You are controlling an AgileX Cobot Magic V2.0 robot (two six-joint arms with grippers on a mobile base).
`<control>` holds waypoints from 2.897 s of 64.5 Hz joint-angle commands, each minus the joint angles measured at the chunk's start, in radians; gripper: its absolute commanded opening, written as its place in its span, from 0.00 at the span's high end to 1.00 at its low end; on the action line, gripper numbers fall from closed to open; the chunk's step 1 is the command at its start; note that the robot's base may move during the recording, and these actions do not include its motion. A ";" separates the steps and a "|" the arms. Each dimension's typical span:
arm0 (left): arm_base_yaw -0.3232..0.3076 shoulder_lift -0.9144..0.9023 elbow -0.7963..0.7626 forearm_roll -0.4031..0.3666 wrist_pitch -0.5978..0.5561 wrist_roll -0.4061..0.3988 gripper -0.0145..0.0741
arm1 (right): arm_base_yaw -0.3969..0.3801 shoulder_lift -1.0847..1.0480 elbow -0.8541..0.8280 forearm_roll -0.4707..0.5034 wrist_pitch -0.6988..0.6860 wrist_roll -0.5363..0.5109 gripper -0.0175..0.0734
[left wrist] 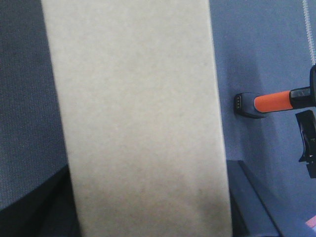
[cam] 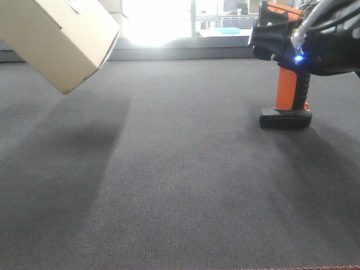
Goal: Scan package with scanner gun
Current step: 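Reach the right gripper to the orange scanner gun and grasp its top, then lift the scanner gun off the table with the right gripper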
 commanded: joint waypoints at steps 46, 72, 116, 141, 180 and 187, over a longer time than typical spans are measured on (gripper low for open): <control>-0.002 -0.013 -0.006 -0.015 -0.006 0.003 0.96 | -0.051 0.056 -0.064 -0.055 -0.027 0.009 0.19; -0.002 -0.013 -0.006 -0.015 -0.006 0.003 0.96 | -0.051 0.077 -0.084 -0.085 -0.021 0.010 0.19; -0.002 -0.013 -0.006 -0.013 -0.006 0.003 0.96 | -0.055 0.137 -0.137 -0.047 -0.066 0.010 0.19; -0.002 -0.013 -0.006 -0.013 -0.006 0.003 0.96 | -0.055 0.133 -0.137 -0.043 -0.091 0.010 0.99; -0.002 -0.013 -0.006 -0.013 -0.006 0.003 0.96 | -0.055 -0.135 -0.169 -0.178 0.173 -0.380 0.98; -0.002 -0.013 -0.006 -0.004 -0.006 0.003 0.96 | -0.055 -0.176 -0.201 -0.178 0.279 -0.514 0.98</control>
